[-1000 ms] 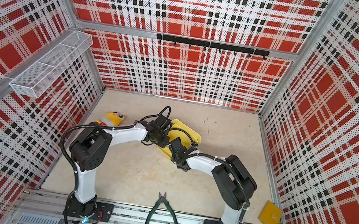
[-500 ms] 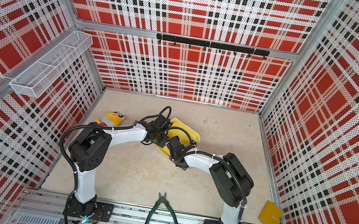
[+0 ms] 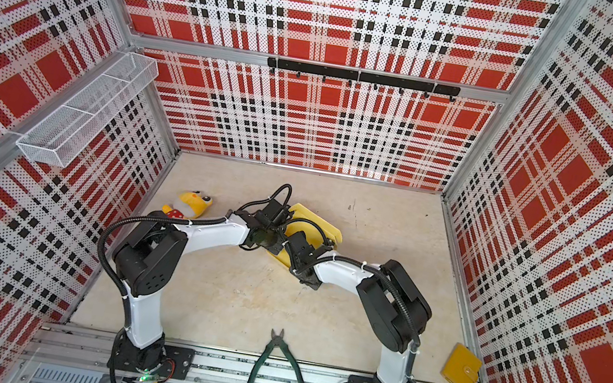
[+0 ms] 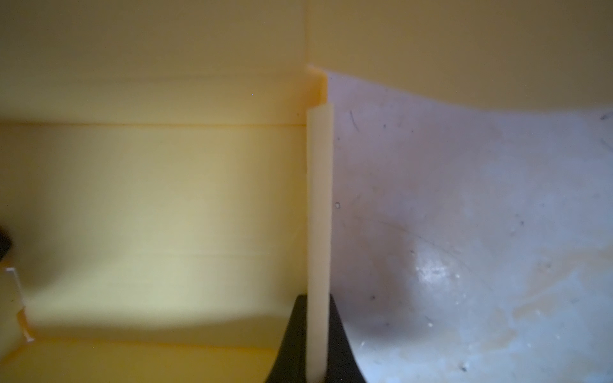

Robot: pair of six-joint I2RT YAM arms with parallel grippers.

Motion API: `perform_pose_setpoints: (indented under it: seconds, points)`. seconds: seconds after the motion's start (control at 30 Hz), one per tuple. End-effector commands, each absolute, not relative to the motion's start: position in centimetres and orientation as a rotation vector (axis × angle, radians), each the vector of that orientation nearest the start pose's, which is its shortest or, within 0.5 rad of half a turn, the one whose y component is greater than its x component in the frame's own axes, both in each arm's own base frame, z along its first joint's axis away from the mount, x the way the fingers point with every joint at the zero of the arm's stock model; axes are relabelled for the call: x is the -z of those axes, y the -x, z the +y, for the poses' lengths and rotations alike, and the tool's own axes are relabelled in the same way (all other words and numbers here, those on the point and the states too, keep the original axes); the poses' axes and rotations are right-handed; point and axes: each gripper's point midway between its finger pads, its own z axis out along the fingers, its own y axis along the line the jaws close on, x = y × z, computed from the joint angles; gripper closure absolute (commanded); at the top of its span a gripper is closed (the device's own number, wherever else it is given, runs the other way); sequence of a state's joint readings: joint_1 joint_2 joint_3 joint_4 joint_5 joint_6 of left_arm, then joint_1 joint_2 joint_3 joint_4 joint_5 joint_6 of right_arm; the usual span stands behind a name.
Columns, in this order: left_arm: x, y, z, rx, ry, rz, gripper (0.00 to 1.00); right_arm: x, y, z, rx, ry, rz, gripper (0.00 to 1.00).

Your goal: Fold the paper box

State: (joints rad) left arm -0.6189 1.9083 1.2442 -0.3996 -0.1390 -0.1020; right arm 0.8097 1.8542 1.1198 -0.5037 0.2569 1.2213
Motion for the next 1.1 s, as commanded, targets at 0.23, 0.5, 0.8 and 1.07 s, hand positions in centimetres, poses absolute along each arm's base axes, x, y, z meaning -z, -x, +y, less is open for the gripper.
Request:
perform_pose_setpoints:
  seconds: [0.23,0.5,0.8,1.07]
  points:
    - [-2.5,-35.3,-25.7,0.031,-0.761,2.601,1.0,-1.2,-31.6,23.8,-0.135,-0.624,2.668,0.63]
    - [-2.6,-35.3,-25.7,0.034,-0.751,2.6,1.0,-1.4,-32.4,22.0,-0.073,-0.648,2.647,0.88]
    - [-2.6,-35.4,-25.9,0.04,-0.744,2.602,1.0,-0.8,-32.1,21.8,-0.041,-0.632,2.667,1.0]
    - [-4.1,-35.2,-26.8,0.119,-0.733,2.596,0.73,-0.5,-32.7,21.6,-0.03,-0.568,2.69,1.0]
